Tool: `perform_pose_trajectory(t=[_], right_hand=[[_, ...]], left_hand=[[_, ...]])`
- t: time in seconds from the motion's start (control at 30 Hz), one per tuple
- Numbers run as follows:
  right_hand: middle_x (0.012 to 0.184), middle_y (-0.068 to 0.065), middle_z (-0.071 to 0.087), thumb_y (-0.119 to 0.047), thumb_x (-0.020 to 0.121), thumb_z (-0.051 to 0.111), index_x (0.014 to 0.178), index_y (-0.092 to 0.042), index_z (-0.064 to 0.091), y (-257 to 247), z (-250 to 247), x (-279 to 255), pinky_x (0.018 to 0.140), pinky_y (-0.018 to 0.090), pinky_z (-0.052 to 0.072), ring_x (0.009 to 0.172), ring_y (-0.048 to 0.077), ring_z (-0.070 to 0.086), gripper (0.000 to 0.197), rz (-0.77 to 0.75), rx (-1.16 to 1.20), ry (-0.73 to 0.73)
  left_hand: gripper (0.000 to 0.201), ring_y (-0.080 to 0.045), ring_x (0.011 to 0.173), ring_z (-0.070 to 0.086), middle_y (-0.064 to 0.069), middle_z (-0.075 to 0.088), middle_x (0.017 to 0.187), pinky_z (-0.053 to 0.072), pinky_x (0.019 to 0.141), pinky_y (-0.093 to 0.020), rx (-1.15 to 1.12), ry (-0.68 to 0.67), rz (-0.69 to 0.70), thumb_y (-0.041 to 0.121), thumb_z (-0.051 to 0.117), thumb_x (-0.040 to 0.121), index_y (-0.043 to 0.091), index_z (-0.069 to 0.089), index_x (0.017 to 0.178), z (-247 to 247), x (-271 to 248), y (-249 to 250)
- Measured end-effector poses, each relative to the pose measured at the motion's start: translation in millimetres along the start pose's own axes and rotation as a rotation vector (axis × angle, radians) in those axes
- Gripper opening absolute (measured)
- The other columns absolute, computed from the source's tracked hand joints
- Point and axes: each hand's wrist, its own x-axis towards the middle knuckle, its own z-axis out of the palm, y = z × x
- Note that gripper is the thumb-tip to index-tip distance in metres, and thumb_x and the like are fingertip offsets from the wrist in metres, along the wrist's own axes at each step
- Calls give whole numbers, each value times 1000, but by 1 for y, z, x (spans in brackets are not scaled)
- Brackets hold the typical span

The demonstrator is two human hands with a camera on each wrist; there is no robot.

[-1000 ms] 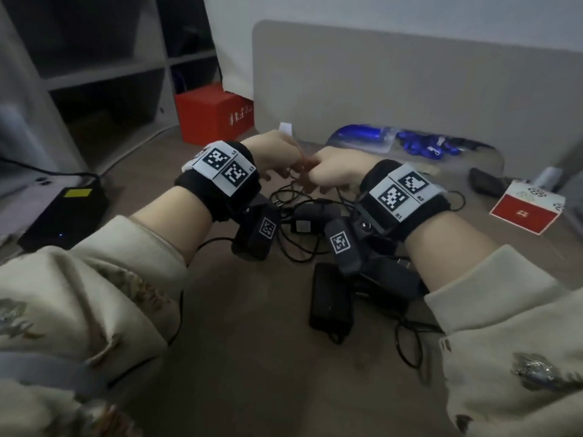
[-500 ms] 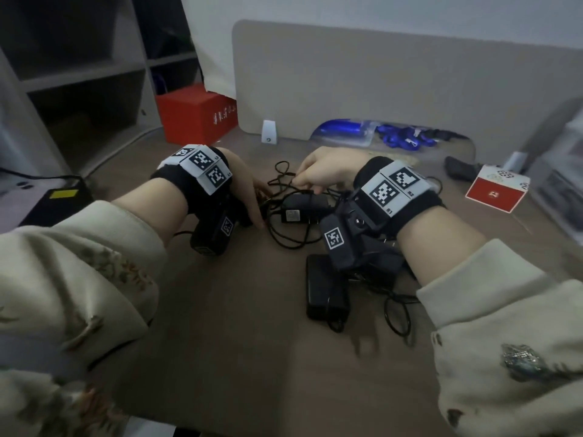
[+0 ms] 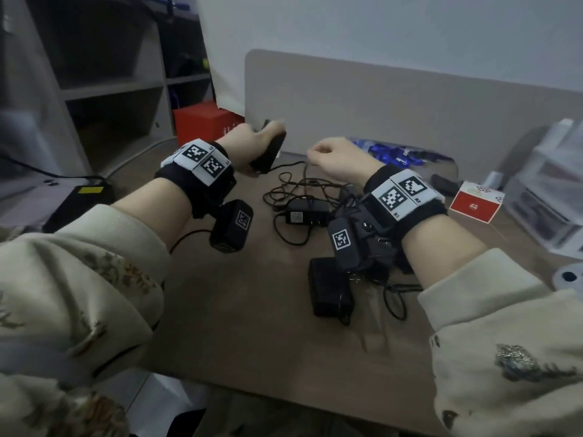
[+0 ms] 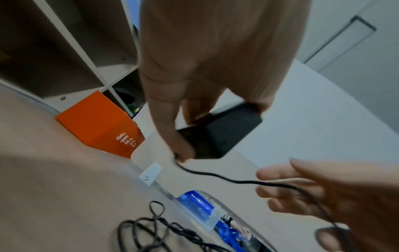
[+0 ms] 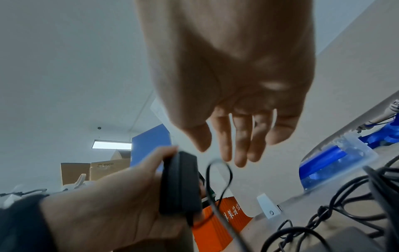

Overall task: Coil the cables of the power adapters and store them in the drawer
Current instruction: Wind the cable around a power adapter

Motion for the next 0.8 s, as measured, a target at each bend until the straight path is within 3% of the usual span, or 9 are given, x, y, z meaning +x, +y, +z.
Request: perform_pose_trajectory(t=[0.1,0.17,0.2,0.23,0.33,0.43,0.53,0.67,0.8], right_hand=[[102,10,65,-35,104,37,111,-10,61,-7,-2,-5,82,35,46,88,17,55,36,-26,56,-18],[124,6,59,-43,105,29,130,-11,54,-11,-2,-9,100,36,43,114,18,54,48,-33,132,-67],[129,5,57,-44,105,28,134,-11,51,-12,-3,-11,102,35,41,121,18,52,50,-49,165,-77],[125,3,58,-43,105,30,133,-12,51,-13,-3,-12,96,28,44,118,17,55,47,-69,182,-78],[99,1,65,-30,103,44,117,-11,60,-8,-3,-18,54,6,42,76,7,63,28,-94,185,-46],[75,2,66,-20,100,52,97,-9,65,1,0,-20,42,8,36,53,7,53,18,-78,145,40],[63,0,56,-25,98,57,92,-3,67,7,-3,-24,41,12,37,49,8,46,25,-32,157,27],[63,2,47,-28,98,56,93,-2,69,11,-8,-27,40,17,32,48,11,37,29,-12,203,12],[60,-1,47,-24,99,54,80,-14,65,11,-2,-19,40,19,31,49,12,39,24,42,242,-36]], left_hand=[[65,-23,82,71,-9,73,92,57,69,-29,-263,-9,94,67,30,97,11,64,99,2,-19,19],[65,-24,84,73,-11,73,90,58,79,-33,-387,-31,133,67,26,98,13,62,95,5,-26,24],[66,-25,86,73,-12,73,90,58,84,-36,-436,-36,150,67,27,97,12,63,96,8,-28,26],[68,-26,87,73,-12,74,91,59,85,-38,-488,-33,154,68,27,97,10,63,100,12,-29,26],[70,-24,79,70,-10,71,83,59,74,-39,-705,-4,108,69,28,96,7,59,108,19,-30,24],[71,-22,70,67,-8,65,78,58,69,-37,-853,-64,59,71,29,94,8,56,108,23,-31,18],[70,-19,73,63,-5,63,81,56,73,-34,-751,-80,95,74,32,92,10,59,99,29,-31,9],[58,-16,79,62,-3,64,89,53,78,-36,-529,6,162,67,48,91,11,60,104,41,-28,-1],[60,-18,62,52,-6,55,75,42,58,-30,-335,31,222,76,50,76,17,57,81,53,-19,-2]])
